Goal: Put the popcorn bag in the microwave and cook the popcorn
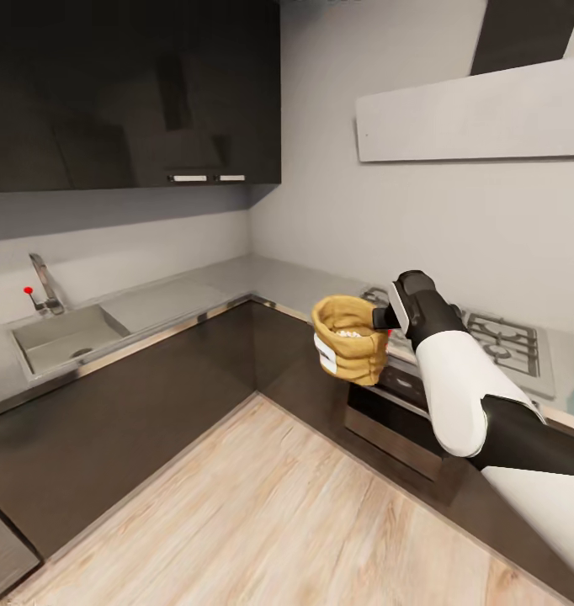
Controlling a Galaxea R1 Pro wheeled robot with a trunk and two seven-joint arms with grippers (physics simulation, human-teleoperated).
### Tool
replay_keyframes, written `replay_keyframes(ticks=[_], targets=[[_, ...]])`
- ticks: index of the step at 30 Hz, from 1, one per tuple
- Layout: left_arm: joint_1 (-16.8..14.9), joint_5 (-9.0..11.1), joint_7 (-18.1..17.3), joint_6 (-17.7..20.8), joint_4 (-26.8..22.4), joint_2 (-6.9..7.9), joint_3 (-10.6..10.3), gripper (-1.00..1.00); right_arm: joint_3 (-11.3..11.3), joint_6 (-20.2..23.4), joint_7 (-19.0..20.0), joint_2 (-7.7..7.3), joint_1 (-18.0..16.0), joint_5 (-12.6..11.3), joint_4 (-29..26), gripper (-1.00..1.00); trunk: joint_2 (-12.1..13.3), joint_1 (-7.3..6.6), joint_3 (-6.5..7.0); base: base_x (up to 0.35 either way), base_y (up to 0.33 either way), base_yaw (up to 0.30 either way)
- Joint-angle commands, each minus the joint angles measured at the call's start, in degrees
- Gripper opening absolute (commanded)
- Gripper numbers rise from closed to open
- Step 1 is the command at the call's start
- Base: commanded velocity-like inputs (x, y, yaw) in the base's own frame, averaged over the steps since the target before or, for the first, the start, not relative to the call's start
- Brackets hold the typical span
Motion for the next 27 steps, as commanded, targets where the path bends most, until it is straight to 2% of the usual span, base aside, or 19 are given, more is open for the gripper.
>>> replay_keyframes(ticks=[1,11,27], targets=[[0.01,0.2,0.15,-0.1,-0.08,-0.02,0.07,1.0,-0.36,0.1,-0.36,0.08,-0.07,-0.24,-0.04,-1.0,-0.05,-0.03,-0.07,-0.34,0.0,0.0],[0.02,0.24,0.15,-0.1,-0.08,-0.03,0.04,1.0,-0.31,0.1,-0.46,0.08,-0.06,-0.25,2.38,-1.0,-0.05,-0.03,-0.07,-0.293,0.097,-0.039],[0.01,0.24,0.15,-0.1,-0.08,-0.02,-0.06,1.0,-0.33,0.1,-0.48,0.08,-0.06,-0.15,2.51,-1.0,-0.05,-0.03,-0.07,-0.008,0.007,-0.241]])
